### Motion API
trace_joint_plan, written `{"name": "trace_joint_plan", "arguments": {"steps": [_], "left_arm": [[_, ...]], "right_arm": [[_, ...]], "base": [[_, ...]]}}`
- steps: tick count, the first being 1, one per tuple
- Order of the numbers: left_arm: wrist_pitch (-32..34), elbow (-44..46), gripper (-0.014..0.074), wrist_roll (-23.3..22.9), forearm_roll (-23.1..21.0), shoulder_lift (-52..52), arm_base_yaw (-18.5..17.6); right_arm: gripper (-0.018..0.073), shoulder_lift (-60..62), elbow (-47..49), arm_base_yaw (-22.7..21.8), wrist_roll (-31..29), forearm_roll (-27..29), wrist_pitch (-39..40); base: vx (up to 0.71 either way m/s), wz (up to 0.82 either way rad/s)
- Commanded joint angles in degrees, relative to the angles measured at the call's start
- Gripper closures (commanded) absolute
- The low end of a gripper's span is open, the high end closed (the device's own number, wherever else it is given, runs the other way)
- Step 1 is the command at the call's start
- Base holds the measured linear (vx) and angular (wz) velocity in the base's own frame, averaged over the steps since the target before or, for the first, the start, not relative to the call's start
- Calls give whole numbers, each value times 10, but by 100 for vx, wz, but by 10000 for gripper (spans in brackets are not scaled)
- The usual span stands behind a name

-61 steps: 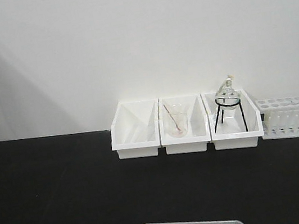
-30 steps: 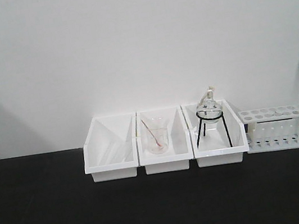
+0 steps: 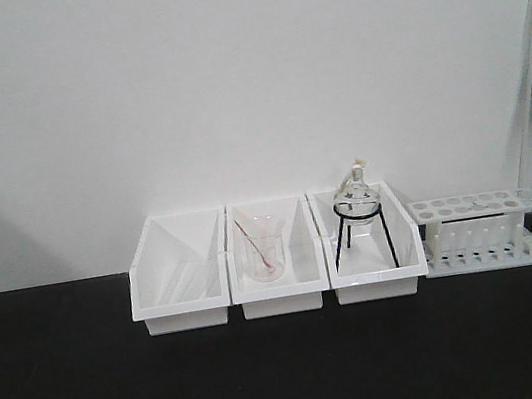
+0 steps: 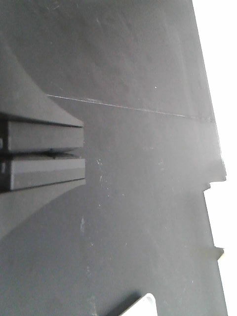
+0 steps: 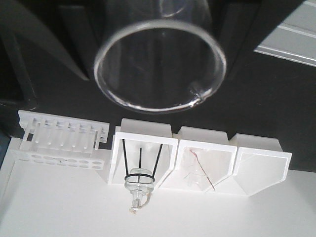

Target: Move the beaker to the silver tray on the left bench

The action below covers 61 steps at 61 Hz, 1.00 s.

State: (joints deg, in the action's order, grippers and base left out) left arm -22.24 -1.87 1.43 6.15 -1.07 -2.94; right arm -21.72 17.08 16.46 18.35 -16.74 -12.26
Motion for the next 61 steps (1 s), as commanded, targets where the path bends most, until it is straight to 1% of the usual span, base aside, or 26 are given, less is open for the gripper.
{"name": "trace_joint_plan", "arguments": {"steps": [1,8,14,21,25,26,29,37,40,44,51,55,61], "left_arm": [[45,-11,595,-1,0,-4,-4],[45,-11,595,-1,0,-4,-4],[45,-11,595,-1,0,-4,-4],[45,-11,595,-1,0,-4,-4],[45,-11,595,-1,0,-4,-4],[45,-11,595,-1,0,-4,-4],[45,-11,595,-1,0,-4,-4],[45,-11,595,-1,0,-4,-4],[45,-11,595,-1,0,-4,-4],[45,-11,595,-1,0,-4,-4],[45,-11,595,-1,0,-4,-4],[45,-11,595,-1,0,-4,-4],[45,-11,595,-1,0,-4,-4]], "right_arm": [[571,-4,17,0,-3,-8,69],[571,-4,17,0,-3,-8,119],[571,-28,17,0,-3,-8,200],[571,-131,17,0,-4,-8,313],[571,-231,17,0,-4,-16,393],[571,-240,17,0,-4,-18,408],[571,-310,20,0,-4,-47,464],[571,-507,47,0,-2,-164,624],[571,-571,62,0,-2,-189,673],[571,-648,86,0,-2,-202,726],[571,-769,123,0,-3,-222,789],[571,-819,138,0,-4,-245,808],[571,-860,151,0,-4,-275,820]], "base": [[0,0],[0,0],[0,0],[0,0],[0,0],[0,0],[0,0],[0,0],[0,0],[0,0],[0,0],[0,0],[0,0]]}}
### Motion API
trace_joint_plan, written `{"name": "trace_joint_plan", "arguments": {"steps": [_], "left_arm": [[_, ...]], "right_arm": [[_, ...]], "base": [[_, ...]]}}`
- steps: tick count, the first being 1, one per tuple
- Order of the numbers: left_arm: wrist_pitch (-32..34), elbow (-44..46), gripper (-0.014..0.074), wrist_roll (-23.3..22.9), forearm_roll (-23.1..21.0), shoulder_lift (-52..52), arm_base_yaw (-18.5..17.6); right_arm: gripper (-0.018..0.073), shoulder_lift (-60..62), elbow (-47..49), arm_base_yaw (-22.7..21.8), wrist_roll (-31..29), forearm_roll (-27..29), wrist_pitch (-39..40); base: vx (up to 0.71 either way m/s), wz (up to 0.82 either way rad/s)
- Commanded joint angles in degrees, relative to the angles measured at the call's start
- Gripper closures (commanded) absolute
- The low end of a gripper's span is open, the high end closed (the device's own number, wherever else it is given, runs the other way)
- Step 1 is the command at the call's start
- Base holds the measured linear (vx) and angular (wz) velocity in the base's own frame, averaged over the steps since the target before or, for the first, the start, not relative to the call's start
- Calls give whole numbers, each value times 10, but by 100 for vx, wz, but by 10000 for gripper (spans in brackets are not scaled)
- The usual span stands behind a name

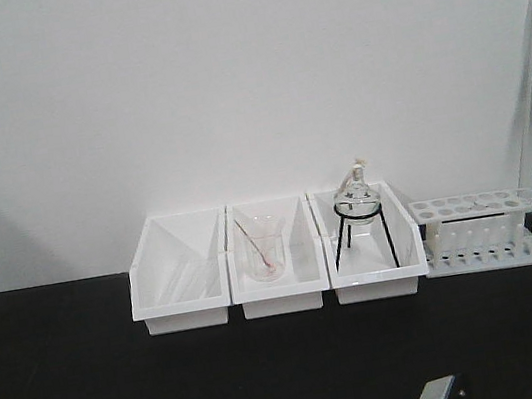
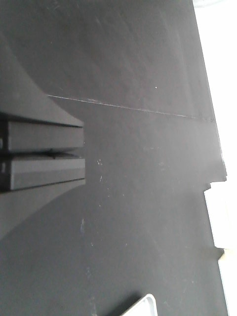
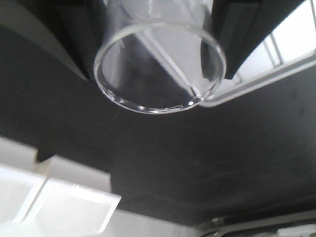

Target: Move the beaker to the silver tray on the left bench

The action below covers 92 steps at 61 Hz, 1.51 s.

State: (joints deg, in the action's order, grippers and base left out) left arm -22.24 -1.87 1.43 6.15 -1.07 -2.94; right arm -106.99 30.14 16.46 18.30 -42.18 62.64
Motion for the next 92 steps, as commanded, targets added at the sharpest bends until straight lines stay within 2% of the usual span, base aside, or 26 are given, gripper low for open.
{"name": "trace_joint_plan", "arguments": {"steps": [1,17,26,35,47,52,60,72,81,87,92], "left_arm": [[45,-11,595,-1,0,-4,-4],[45,-11,595,-1,0,-4,-4],[45,-11,595,-1,0,-4,-4],[45,-11,595,-1,0,-4,-4],[45,-11,595,-1,0,-4,-4],[45,-11,595,-1,0,-4,-4],[45,-11,595,-1,0,-4,-4],[45,-11,595,-1,0,-4,-4],[45,-11,595,-1,0,-4,-4],[45,-11,595,-1,0,-4,-4],[45,-11,595,-1,0,-4,-4]], "right_arm": [[571,-11,20,0,-3,-23,71],[561,-72,20,0,-7,-24,74],[499,-79,20,0,-25,-24,73],[354,-79,20,0,-35,-33,74],[60,-79,19,0,-34,-37,74],[-34,-79,19,0,-34,-33,75],[-120,-79,19,0,-34,-23,90],[-113,-37,19,0,-34,-10,130],[-62,39,19,0,-24,-6,125],[31,113,19,0,41,-5,88],[147,185,19,0,108,-5,9]], "base": [[0,0],[0,0],[0,0],[0,0],[0,0],[0,0],[0,0],[0,0],[0,0],[0,0],[0,0]]}}
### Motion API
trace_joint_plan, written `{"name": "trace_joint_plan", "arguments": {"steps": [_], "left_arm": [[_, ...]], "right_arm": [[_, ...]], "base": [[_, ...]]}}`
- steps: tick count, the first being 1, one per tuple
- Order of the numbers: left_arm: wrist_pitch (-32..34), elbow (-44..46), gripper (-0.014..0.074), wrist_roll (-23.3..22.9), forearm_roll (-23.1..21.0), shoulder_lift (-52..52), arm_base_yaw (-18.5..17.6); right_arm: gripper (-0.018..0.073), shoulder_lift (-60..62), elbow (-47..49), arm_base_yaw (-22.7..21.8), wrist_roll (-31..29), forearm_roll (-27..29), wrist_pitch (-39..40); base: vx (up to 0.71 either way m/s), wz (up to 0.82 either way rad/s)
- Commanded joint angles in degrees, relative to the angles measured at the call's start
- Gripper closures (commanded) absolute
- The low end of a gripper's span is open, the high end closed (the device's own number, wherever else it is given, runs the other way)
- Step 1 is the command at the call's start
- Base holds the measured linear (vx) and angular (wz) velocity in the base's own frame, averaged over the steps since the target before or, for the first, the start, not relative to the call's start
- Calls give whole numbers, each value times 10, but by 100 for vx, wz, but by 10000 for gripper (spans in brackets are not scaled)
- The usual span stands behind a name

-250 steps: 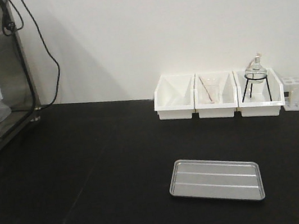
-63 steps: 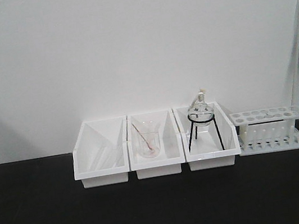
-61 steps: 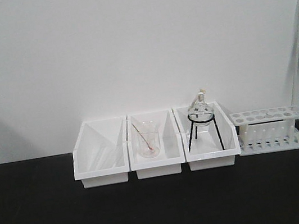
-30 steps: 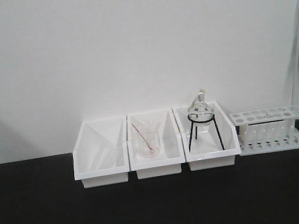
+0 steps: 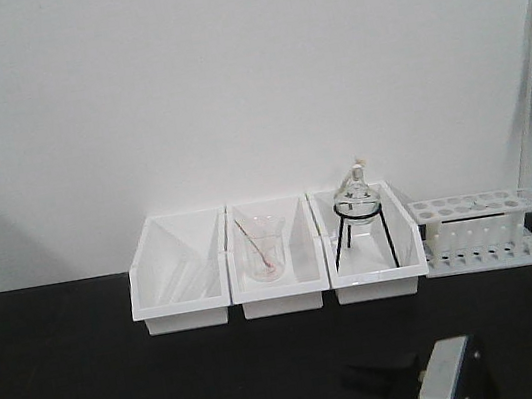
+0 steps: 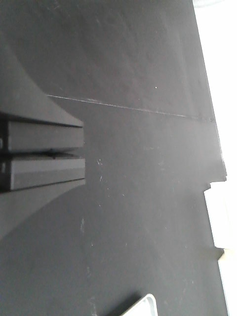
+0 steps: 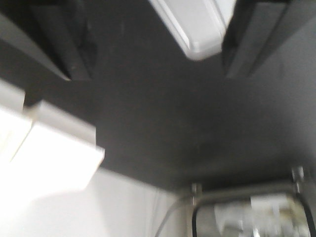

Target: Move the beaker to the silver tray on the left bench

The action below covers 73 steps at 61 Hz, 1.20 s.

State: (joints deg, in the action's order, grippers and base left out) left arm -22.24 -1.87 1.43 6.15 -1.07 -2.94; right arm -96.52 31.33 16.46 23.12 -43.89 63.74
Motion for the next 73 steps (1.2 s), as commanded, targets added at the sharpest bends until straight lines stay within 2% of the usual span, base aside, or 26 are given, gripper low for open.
{"name": "trace_joint_plan", "arguments": {"steps": [1,10,12,17,21,28,40,64,67,70,73], "left_arm": [[45,-11,595,-1,0,-4,-4],[45,-11,595,-1,0,-4,-4],[45,-11,595,-1,0,-4,-4],[45,-11,595,-1,0,-4,-4],[45,-11,595,-1,0,-4,-4],[45,-11,595,-1,0,-4,-4],[45,-11,595,-1,0,-4,-4],[45,-11,595,-1,0,-4,-4],[45,-11,595,-1,0,-4,-4],[45,-11,595,-1,0,-4,-4],[45,-11,595,-1,0,-4,-4]], "right_arm": [[187,101,7,0,77,12,-30],[529,284,7,0,190,10,-291],[578,316,7,0,212,7,-355],[576,412,7,0,246,-1,-498],[575,472,7,0,250,-12,-598],[574,534,7,0,250,-14,-715],[573,587,7,0,250,-15,-790],[573,601,7,0,250,-18,-794],[573,601,7,0,239,1,-794],[573,602,5,0,205,58,-794],[573,609,-1,0,140,129,-792]], "base": [[0,0],[0,0],[0,0],[0,0],[0,0],[0,0],[0,0],[0,0],[0,0],[0,0],[0,0]]}}
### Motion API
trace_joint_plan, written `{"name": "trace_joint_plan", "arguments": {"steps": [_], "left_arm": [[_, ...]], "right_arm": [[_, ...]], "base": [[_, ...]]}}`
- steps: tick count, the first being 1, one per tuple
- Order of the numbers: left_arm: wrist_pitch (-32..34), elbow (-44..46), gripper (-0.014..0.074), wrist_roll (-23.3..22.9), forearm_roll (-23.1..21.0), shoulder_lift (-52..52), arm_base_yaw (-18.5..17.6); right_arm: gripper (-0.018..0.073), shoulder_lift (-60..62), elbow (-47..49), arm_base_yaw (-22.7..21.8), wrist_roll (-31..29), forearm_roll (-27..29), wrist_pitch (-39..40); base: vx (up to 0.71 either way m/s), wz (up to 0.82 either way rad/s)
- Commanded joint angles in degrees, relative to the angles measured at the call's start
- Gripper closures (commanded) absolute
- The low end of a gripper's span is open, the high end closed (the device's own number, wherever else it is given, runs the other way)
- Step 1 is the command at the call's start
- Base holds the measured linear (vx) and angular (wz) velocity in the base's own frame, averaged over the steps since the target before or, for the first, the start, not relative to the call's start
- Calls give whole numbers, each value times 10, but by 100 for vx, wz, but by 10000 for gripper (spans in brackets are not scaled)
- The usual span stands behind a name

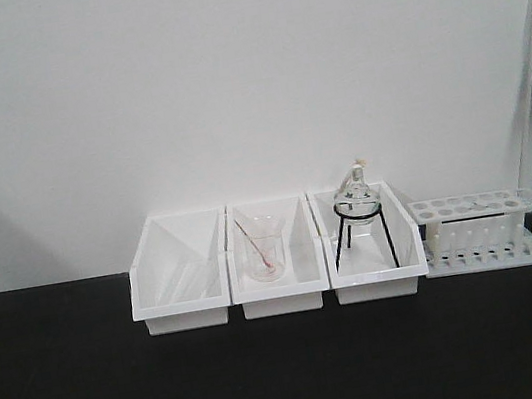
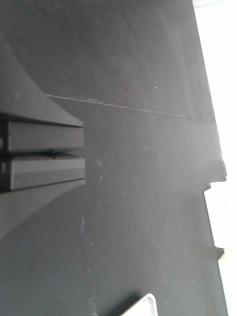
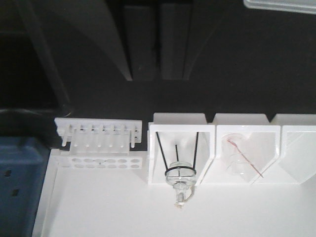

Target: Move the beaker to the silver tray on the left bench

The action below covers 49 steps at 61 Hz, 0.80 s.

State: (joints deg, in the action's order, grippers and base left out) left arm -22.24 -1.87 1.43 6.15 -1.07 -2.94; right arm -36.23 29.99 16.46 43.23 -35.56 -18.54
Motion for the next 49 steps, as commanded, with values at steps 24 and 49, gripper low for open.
{"name": "trace_joint_plan", "arguments": {"steps": [24,49], "left_arm": [[45,-11,595,-1,0,-4,-4],[45,-11,595,-1,0,-4,-4]], "right_arm": [[571,247,-256,-135,-392,339,189],[571,376,-321,-142,-371,309,166]], "base": [[0,0],[0,0]]}}
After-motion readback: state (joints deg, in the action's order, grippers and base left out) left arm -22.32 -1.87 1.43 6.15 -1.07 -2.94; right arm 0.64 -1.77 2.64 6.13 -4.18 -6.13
